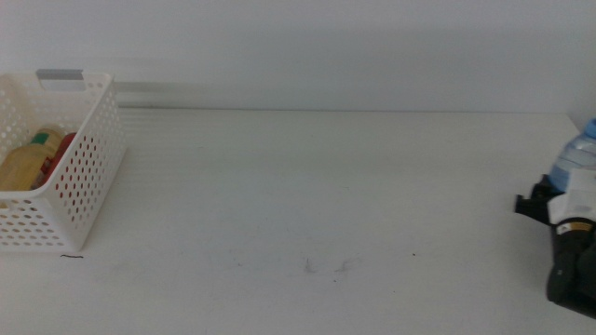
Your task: Use arms to grab the bottles and put them into the dustbin to the left of the table.
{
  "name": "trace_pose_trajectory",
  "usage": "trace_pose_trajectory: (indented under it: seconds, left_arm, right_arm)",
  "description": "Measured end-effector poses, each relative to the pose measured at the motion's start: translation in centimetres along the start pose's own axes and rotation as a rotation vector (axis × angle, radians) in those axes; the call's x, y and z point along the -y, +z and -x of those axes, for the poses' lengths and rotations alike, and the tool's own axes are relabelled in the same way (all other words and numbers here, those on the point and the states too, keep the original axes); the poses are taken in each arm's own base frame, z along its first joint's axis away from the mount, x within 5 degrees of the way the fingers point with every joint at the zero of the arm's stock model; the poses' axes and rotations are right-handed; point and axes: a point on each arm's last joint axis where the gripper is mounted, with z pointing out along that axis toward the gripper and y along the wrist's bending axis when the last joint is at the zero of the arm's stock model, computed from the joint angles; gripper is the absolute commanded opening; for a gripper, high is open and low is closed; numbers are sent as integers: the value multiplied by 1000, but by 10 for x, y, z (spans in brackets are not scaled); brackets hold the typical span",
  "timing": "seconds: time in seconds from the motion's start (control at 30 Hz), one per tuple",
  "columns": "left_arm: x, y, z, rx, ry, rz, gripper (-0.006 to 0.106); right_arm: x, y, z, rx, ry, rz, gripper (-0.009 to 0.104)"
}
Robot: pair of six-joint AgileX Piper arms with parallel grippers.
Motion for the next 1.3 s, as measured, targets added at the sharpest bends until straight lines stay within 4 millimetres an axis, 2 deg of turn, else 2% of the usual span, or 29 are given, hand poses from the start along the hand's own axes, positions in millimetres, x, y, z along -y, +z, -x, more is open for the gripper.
trace_pose_trajectory:
  seconds: [0.13,0.23,0.3,0.4,0.53,0.63,0.73,0.8,0.87,1.0,1.03,1.17,1.3]
  left_arm:
    - [0,0,0,0,0,0,94]
    - [0,0,0,0,0,0,94]
    - [0,0,0,0,0,0,94]
    - [0,0,0,0,0,0,94]
    - [0,0,0,-1,1,1,94]
    - [0,0,0,-1,1,1,94]
    - [0,0,0,-1,1,1,94]
    - [0,0,0,-1,1,1,94]
    - [0,0,0,-1,1,1,94]
    - [0,0,0,-1,1,1,94]
    - [0,0,0,-1,1,1,94]
    - [0,0,0,1,1,2,94]
    - [0,0,0,1,1,2,94]
  right_arm:
    - [-39,-16,22,38,-6,145,-3]
    - [-90,-28,55,141,-14,344,-3]
    - [-130,-36,79,193,-16,496,-3]
    - [-185,-46,98,201,-23,695,-3]
    - [-243,-48,98,193,-62,855,-3]
    - [-273,-45,79,157,-95,909,-3]
    - [-288,-42,60,123,-115,926,-1]
    - [-291,-41,54,120,-116,930,8]
    - [-293,-42,55,121,-118,933,28]
    - [-293,-41,53,62,-111,934,84]
    - [-292,-42,53,23,-118,934,93]
    - [-285,-49,64,-157,-165,928,91]
    - [-265,-69,97,-395,-228,906,86]
